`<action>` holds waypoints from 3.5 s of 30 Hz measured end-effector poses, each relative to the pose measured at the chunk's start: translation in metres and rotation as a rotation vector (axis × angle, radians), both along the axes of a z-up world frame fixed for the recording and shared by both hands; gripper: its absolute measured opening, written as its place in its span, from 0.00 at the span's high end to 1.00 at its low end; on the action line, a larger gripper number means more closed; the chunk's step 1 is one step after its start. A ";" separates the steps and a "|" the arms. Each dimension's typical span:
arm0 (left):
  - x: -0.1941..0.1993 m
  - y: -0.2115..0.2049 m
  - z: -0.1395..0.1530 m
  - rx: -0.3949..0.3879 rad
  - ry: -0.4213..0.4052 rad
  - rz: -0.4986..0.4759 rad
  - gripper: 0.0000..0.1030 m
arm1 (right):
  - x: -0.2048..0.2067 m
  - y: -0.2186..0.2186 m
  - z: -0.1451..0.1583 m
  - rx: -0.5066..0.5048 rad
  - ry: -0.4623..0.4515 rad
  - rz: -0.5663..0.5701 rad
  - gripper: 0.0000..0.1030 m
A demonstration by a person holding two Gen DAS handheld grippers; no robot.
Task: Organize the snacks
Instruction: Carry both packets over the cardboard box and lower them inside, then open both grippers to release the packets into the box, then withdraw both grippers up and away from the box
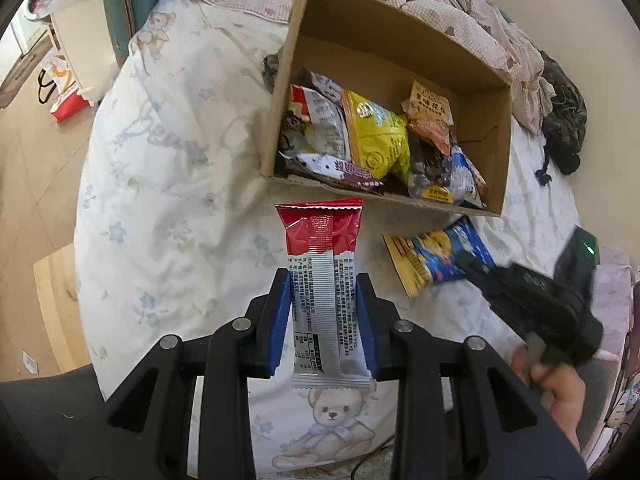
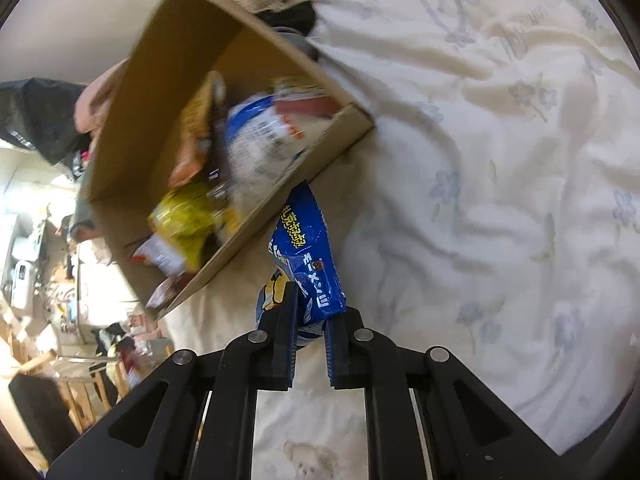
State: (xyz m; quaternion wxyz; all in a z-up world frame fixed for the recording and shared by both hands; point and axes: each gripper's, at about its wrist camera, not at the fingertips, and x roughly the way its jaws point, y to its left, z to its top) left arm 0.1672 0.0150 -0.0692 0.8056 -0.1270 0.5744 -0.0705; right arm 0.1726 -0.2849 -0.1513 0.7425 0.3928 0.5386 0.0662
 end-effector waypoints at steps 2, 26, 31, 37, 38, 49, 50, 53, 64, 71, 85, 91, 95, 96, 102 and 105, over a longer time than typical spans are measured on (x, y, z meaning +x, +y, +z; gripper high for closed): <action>0.000 0.003 0.001 0.007 -0.006 0.009 0.73 | -0.007 0.006 0.009 -0.004 -0.020 0.029 0.89; -0.005 0.018 0.030 0.151 -0.160 0.039 0.73 | -0.032 -0.015 0.112 0.019 -0.322 0.098 0.89; 0.006 0.007 0.060 0.172 -0.243 0.001 0.73 | -0.024 -0.031 0.130 0.017 -0.370 0.076 0.89; 0.026 -0.006 0.088 0.188 -0.315 -0.041 0.73 | -0.006 -0.042 0.142 0.012 -0.400 0.051 0.89; 0.032 -0.008 0.091 0.186 -0.322 -0.044 0.73 | -0.002 -0.043 0.144 0.011 -0.404 0.046 0.89; 0.075 -0.015 0.100 0.175 -0.349 -0.042 0.73 | 0.046 -0.042 0.139 -0.008 -0.406 0.033 0.89; 0.079 -0.017 0.099 0.171 -0.347 -0.044 0.73 | 0.051 -0.041 0.137 -0.008 -0.403 0.032 0.89; 0.090 -0.024 0.095 0.167 -0.344 -0.057 0.73 | 0.065 -0.037 0.129 -0.009 -0.384 0.033 0.89; 0.132 -0.059 0.058 0.217 -0.267 -0.115 0.73 | 0.110 -0.014 0.088 -0.063 -0.285 0.054 0.89; 0.157 -0.072 0.032 0.248 -0.210 -0.112 0.73 | 0.123 -0.009 0.058 0.051 -0.198 0.043 0.88; 0.165 -0.076 0.019 0.316 -0.207 -0.099 0.72 | 0.130 -0.009 0.057 0.031 -0.168 0.044 0.82; 0.167 -0.076 0.021 0.330 -0.194 -0.088 0.69 | 0.128 -0.002 0.062 -0.018 -0.173 0.055 0.10; 0.164 -0.074 0.029 0.341 -0.199 -0.084 0.25 | 0.126 -0.004 0.073 -0.082 -0.207 0.050 0.10; 0.163 -0.073 0.033 0.353 -0.213 -0.079 0.20 | 0.126 -0.005 0.074 -0.085 -0.210 0.049 0.10; 0.157 -0.072 0.046 0.359 -0.235 -0.078 0.14 | 0.123 -0.010 0.073 -0.106 -0.199 0.047 0.08; 0.152 -0.069 0.053 0.365 -0.254 -0.055 0.14 | 0.120 -0.012 0.073 -0.094 -0.187 0.040 0.07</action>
